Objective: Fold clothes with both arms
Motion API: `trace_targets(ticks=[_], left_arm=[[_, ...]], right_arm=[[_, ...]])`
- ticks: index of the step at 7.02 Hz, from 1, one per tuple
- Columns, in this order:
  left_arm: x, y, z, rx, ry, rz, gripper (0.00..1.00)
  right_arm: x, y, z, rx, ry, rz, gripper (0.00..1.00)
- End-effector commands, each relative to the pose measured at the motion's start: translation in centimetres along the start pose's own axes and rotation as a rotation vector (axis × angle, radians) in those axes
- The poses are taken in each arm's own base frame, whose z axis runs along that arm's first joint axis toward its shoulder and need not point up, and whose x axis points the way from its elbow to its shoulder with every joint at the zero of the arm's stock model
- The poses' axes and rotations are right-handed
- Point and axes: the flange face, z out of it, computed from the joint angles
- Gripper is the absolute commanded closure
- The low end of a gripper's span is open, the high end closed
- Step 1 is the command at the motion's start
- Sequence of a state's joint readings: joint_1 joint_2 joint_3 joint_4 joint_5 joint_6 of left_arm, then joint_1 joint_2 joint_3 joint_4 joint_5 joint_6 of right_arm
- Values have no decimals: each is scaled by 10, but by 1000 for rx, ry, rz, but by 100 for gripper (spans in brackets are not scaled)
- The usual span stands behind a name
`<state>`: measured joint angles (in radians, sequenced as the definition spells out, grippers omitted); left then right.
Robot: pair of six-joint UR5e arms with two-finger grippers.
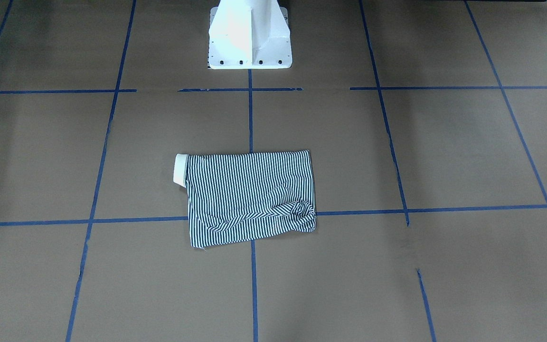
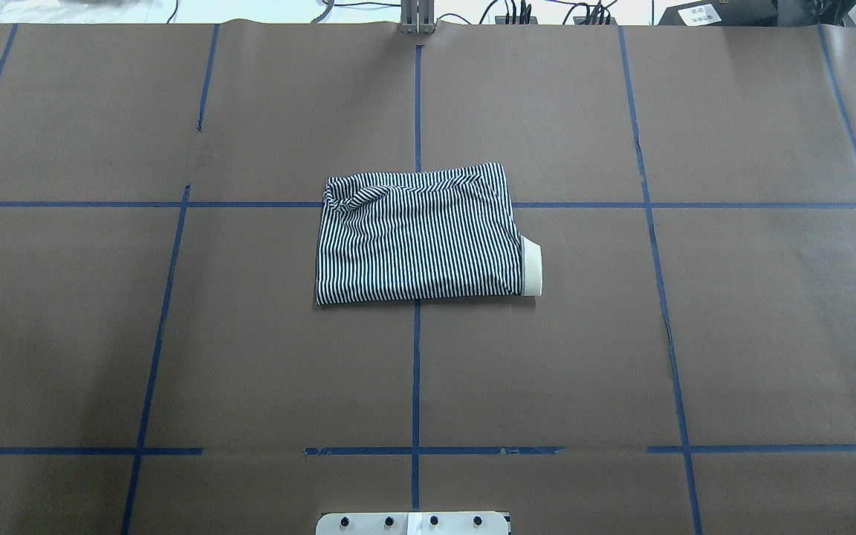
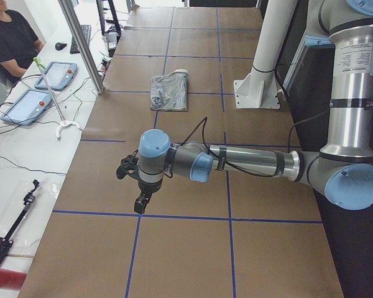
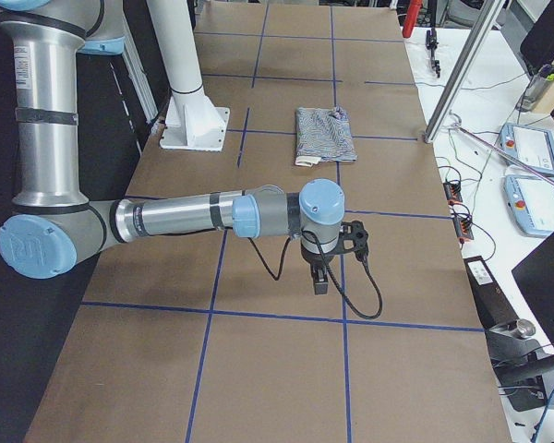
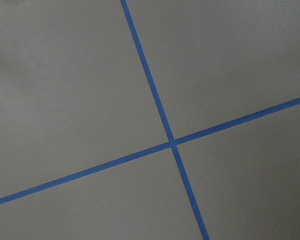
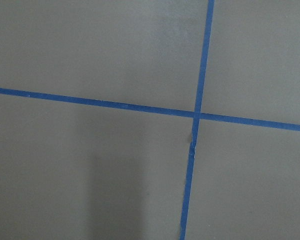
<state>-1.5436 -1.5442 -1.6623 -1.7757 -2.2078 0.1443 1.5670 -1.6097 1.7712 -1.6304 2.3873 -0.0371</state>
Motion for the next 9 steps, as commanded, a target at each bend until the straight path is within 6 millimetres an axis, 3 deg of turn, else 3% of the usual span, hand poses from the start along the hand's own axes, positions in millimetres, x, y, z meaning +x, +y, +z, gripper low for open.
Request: trace_targets(ticks=[1, 2, 6, 9], left_arm=[[-7, 9, 10, -26, -4, -13, 0], [-14, 18, 21, -46, -1, -27, 0], [-30, 33, 46, -100, 8, -72, 0], [-29, 32, 46, -107, 19, -86, 0]], right_arm=[[9, 5, 10, -25, -1, 28, 0], [23, 9, 23, -48, -9, 55, 0], [39, 14, 39, -79, -7, 85, 0], [33, 6, 32, -63, 0, 75, 0]])
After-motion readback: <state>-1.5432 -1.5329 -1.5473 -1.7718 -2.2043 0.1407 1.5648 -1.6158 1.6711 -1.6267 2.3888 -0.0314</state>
